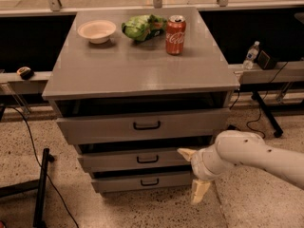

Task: Open middle drawer

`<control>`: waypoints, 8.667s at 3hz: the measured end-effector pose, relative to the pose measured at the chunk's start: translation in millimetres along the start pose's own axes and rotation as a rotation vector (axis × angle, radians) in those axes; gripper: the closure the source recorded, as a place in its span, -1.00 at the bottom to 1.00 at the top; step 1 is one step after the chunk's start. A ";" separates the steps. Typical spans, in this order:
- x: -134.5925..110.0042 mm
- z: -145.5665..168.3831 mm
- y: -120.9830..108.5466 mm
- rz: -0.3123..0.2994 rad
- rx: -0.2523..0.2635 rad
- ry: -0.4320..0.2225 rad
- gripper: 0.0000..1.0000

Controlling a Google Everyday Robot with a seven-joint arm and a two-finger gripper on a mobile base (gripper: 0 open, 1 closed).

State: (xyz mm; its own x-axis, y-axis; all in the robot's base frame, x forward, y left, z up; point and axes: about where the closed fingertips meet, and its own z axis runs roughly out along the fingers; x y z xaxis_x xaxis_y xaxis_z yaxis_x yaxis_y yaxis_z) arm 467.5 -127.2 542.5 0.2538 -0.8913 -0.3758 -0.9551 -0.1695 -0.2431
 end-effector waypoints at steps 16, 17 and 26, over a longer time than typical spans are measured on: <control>-17.6 97.8 -30.5 -0.032 -0.055 -0.022 0.66; -15.5 141.3 -34.9 0.046 -0.081 -0.045 1.00; -47.4 -2.1 78.6 0.012 -0.001 -0.180 0.46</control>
Offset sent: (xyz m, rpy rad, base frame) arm 0.0894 0.0084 -0.1110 0.0163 -0.0569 0.0445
